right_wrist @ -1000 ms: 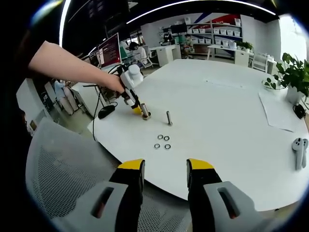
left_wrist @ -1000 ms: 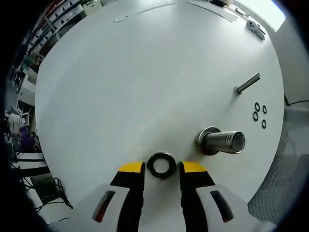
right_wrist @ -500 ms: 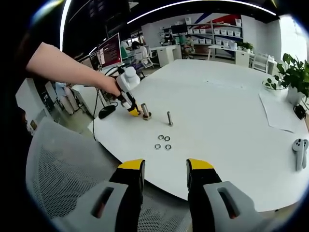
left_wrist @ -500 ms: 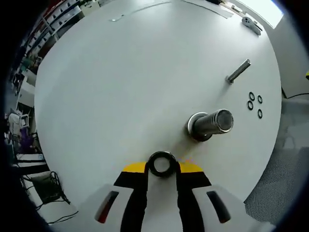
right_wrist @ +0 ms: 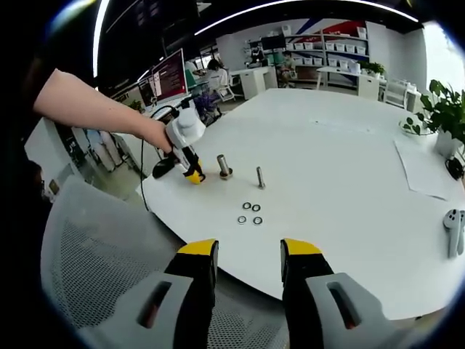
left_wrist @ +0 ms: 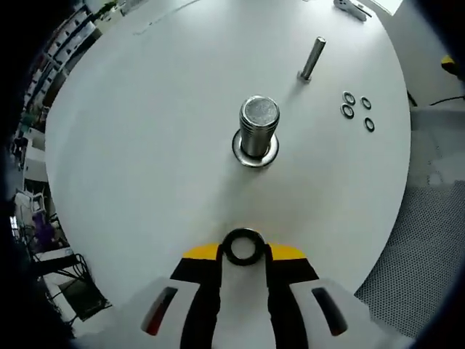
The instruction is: Place the washer onto the threaded stud by aligning its center hole with the stud, sliding it down to the base, and recovering from edge contact or off-axis alignment until the washer reaches the visible bottom stop.
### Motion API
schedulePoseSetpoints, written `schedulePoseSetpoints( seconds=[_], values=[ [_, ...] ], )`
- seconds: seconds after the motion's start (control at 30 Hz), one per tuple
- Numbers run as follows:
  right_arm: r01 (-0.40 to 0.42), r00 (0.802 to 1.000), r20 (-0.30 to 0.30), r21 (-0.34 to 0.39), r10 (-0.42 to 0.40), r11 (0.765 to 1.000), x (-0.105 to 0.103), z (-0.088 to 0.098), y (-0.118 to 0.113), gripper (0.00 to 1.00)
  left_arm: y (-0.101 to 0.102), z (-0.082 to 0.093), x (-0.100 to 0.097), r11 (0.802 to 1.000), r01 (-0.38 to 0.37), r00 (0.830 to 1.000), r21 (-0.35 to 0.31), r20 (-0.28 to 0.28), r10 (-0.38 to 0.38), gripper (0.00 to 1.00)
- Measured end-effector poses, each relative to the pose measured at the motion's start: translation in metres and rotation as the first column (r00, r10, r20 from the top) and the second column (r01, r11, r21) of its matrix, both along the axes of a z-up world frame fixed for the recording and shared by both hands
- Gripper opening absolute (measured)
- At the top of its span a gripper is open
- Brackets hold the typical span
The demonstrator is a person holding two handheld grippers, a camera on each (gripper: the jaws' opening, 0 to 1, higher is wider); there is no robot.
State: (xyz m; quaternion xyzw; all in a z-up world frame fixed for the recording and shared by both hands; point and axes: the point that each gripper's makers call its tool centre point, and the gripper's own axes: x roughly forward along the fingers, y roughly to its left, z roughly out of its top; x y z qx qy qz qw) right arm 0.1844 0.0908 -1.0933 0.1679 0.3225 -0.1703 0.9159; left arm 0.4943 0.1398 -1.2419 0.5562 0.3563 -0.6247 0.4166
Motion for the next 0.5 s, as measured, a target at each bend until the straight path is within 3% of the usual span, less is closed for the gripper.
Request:
schedulePoseSetpoints(
  seconds=[0.27,0.4,0.5],
  values=[
    [-0.026,1.000,-0.004,0.024,0.026,0.999,0.0023,-0.0039,0.0048,0.37,0.0003,-0.0007,-0.0012,1.000,0.004,1.000,0.029,0.020,-0.004,0.22],
    [-0.035,0.999,-0.008,0.029,0.035,0.999,0.0027,-0.0034,0.0075,0.37,-0.0014,0.0008,-0.0064,0.998,0.058,0.998,0.033,0.010,-0.059,0.24],
    [-0.039,0.999,-0.009,0.031,0.040,0.999,0.0034,-0.0038,0.0086,0.37,0.0001,-0.0014,-0.0052,0.998,0.054,0.998,0.030,0.012,-0.055,0.24]
  ],
)
